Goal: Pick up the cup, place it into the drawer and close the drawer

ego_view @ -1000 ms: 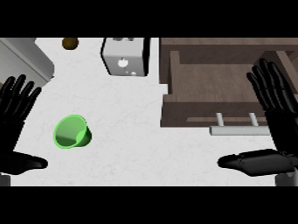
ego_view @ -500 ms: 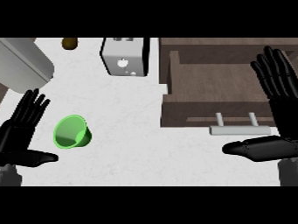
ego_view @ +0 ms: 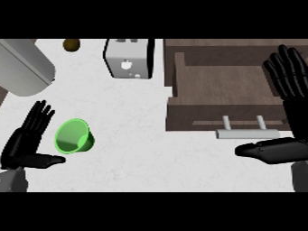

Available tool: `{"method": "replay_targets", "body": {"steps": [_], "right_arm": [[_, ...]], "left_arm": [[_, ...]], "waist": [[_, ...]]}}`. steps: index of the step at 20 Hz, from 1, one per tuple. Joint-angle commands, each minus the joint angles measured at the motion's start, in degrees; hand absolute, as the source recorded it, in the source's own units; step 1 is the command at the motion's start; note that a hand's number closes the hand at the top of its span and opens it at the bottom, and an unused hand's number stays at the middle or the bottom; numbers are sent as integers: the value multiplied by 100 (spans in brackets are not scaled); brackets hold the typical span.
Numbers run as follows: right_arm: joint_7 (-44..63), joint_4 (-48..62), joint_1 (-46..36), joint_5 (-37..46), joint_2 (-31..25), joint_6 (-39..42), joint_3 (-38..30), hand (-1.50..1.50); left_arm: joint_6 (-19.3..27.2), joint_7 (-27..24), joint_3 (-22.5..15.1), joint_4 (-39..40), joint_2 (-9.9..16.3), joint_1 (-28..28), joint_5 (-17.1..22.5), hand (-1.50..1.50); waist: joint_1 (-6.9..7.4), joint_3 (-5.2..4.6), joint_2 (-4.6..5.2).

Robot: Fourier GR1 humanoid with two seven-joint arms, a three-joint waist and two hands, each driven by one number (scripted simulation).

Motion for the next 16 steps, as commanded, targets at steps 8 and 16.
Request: {"method": "replay_targets", "body": {"steps": [8,16], "right_arm": [[291,-236,-42,-130,-47,80,-103,-150],[505,57,-521,-234,-206,75,-271,-150]], "left_arm": [[141,-2246,45,3296,306,-1187,-903,-150],[358,-3117,53,4026,144,-1373,-1069,-150]], "waist": [[-48,-5,11],[-122,-23,50]]}}
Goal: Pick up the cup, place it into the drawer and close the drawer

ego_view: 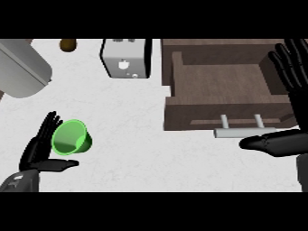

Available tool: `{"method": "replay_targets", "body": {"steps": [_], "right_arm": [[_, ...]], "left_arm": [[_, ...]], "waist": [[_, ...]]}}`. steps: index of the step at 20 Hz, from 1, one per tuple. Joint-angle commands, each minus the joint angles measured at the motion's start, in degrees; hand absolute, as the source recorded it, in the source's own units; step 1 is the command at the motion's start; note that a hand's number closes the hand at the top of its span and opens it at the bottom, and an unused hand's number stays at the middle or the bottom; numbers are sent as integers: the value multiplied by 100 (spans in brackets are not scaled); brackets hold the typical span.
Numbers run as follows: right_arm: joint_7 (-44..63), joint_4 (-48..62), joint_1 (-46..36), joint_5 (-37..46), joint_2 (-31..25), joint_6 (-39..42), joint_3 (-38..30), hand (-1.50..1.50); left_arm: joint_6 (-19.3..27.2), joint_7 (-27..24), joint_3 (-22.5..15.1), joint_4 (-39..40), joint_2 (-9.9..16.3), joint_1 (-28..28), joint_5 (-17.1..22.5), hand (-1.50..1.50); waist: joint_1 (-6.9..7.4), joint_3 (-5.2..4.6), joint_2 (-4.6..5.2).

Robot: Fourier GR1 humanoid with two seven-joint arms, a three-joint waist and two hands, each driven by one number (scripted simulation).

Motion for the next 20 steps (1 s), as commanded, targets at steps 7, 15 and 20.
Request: {"method": "replay_targets", "body": {"steps": [7,15,20], "right_arm": [[9,-27,-53,54,55,-8,88,-150],[146,43,-175,-43,-27,-38,-86,-150],[177,39,-280,82,4,-41,88,-150]], "left_arm": [[-308,-866,-6,558,-46,-260,-143,-150],[-199,-897,-56,601,-432,-515,-195,-150],[-895,-725,-77,631,-437,-593,-147,-150]], "waist": [[-76,-16,42],[-65,-8,21],[-62,-14,28]]}}
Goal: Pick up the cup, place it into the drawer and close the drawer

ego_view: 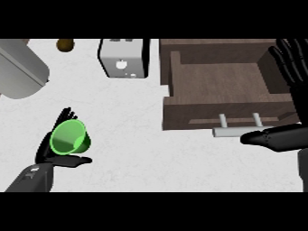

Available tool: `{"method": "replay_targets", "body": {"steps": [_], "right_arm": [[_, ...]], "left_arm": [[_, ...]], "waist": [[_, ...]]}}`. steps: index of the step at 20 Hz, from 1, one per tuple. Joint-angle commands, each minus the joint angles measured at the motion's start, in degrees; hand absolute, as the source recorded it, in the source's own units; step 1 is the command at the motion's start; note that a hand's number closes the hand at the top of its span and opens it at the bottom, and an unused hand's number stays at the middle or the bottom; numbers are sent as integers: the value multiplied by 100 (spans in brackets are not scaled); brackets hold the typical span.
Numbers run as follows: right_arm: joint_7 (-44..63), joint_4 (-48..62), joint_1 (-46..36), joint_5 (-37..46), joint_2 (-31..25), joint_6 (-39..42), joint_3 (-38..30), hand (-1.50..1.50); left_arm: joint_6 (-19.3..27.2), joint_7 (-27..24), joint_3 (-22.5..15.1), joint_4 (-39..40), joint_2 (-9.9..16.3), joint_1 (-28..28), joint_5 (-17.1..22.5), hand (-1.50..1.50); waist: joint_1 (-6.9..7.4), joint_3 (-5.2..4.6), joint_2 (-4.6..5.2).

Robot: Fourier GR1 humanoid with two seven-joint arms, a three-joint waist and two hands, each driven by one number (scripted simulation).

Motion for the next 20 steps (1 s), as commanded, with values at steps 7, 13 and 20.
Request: {"method": "replay_targets", "body": {"steps": [7,13,20], "right_arm": [[71,-8,30,-4,-133,69,-77,-150],[-205,429,-130,188,80,-95,12,-150],[175,159,-183,-98,-200,55,-201,-150]], "left_arm": [[416,-1296,-1,-518,-175,60,-61,150],[667,-1289,408,-658,-321,-364,306,150],[677,-1576,780,-788,-621,-229,691,150]], "waist": [[13,4,-12],[63,7,-4],[82,14,-38]]}}
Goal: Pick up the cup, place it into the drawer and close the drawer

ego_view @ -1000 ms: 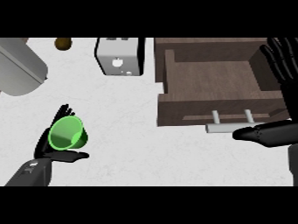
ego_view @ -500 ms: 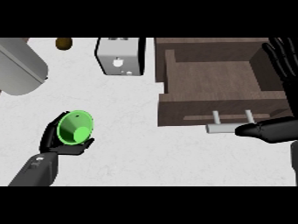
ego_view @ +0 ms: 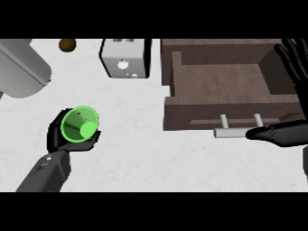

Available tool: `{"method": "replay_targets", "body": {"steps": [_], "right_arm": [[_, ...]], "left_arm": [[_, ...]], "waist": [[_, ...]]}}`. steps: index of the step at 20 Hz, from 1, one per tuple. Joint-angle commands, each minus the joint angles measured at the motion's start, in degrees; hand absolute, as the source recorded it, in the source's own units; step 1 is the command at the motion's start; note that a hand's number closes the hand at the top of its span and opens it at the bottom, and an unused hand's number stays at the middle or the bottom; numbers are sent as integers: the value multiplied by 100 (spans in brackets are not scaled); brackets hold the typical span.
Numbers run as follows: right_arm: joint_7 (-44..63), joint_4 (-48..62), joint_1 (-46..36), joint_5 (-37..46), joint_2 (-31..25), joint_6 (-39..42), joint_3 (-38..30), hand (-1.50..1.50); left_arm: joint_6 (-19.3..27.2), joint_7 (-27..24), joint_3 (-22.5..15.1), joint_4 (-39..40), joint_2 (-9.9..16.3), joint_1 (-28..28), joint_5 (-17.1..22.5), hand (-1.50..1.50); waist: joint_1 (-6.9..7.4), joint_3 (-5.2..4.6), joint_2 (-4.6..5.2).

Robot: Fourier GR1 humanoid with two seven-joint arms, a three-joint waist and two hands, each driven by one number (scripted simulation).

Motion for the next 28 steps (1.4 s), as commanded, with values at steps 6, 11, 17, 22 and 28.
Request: {"method": "replay_targets", "body": {"steps": [6,11,17,22,28], "right_arm": [[86,-288,347,129,123,-96,116,-150],[-1,9,150,41,-45,-2,-100,-150],[-161,-153,423,195,82,-29,43,-150],[-269,209,180,177,4,-12,-90,-150],[-459,80,398,77,-3,103,-159,-150]], "left_arm": [[-452,321,-403,-818,-221,-712,-45,150],[57,995,-622,-1623,-698,-1257,8,150],[571,2531,-1230,-2466,-928,-2073,201,150],[1239,3656,-1768,-2896,-935,-2814,433,150],[2343,4135,-2427,-2283,-937,-3821,837,150]], "waist": [[125,23,-80],[161,24,-82],[124,24,-103],[93,24,-77],[-72,24,-34]]}}
